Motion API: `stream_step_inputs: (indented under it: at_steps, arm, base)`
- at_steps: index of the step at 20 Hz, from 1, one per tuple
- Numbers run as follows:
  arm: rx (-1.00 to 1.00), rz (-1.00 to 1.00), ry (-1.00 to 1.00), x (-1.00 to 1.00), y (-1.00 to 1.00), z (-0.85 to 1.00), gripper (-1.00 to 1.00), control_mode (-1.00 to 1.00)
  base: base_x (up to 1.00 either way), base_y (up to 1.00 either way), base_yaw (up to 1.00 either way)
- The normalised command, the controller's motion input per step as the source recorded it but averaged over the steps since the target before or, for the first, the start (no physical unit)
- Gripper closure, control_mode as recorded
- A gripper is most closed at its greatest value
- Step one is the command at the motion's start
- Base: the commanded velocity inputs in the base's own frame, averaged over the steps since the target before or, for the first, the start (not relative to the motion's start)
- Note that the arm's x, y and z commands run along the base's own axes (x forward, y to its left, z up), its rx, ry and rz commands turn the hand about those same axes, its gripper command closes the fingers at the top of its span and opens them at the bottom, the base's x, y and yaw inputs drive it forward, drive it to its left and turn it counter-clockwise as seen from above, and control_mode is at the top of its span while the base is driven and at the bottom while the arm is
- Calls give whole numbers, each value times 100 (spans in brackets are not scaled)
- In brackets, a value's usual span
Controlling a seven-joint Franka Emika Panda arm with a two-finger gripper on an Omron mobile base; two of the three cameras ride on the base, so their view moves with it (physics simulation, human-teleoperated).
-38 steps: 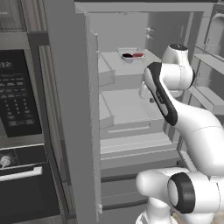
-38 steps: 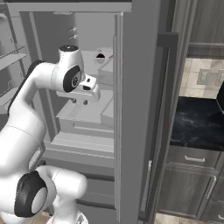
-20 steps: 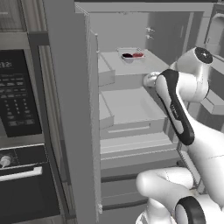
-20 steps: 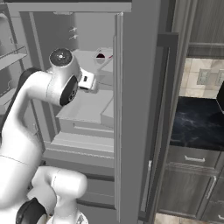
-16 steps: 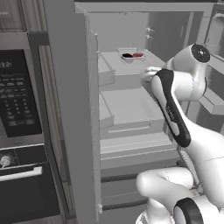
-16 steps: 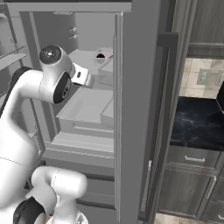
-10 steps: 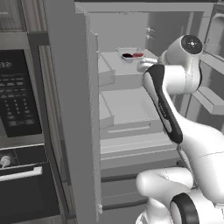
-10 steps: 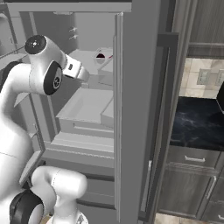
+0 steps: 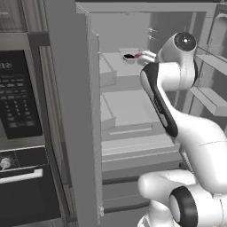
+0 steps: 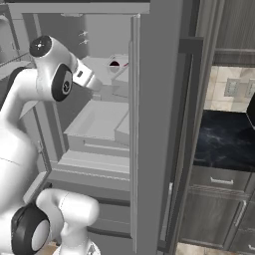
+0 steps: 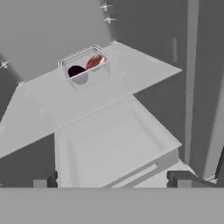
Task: Place the tupperware containing the steak and eggplant meal in the microwave. Close the microwave door and press the start button to reheat the meal.
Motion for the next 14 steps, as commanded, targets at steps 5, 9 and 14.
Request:
stream_step_inputs:
  at_steps: [5,9,14]
  arm:
    - [15,-15,-1,48,-22,0,-100,-100]
    - [9,-9,4,52,-21,0,-100,-100]
    - [9,-4,7,56,-5,2,-100,-100]
  base:
    - [0,0,0]
    - [0,0,0]
    - [0,0,0]
